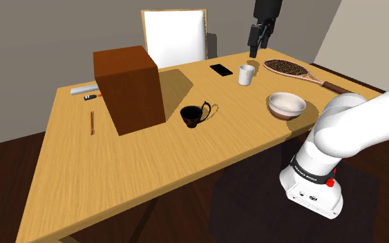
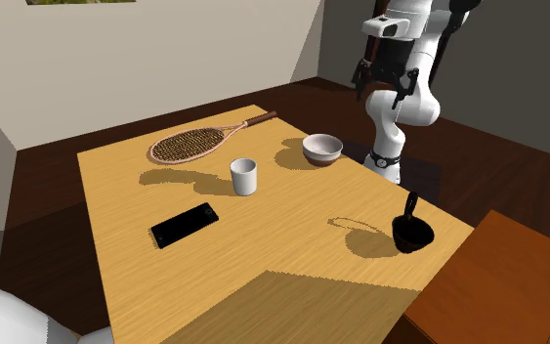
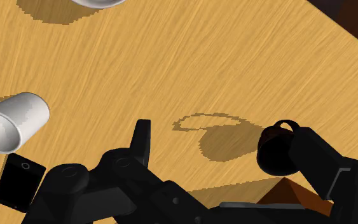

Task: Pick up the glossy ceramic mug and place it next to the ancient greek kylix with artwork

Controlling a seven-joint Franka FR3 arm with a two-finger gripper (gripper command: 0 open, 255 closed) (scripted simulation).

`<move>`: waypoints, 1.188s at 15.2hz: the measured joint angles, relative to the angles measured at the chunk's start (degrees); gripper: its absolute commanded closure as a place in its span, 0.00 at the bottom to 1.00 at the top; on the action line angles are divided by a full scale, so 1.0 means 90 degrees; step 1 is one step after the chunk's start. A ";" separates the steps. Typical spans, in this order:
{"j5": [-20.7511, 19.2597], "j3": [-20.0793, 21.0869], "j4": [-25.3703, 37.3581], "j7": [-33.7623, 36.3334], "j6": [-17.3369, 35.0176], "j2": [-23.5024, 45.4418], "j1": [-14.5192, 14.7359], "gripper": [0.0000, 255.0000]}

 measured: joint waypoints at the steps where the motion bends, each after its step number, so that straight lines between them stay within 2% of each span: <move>1: 0.0000 0.0000 0.0000 0.0000 0.0000 0.0000 0.0000 0.00; 11: -0.0437 -0.1029 -0.0123 -0.0923 0.1404 0.1135 -0.0250 0.00; 18: -0.0412 -0.1813 0.0237 -0.1703 0.2464 0.2452 -0.0334 0.00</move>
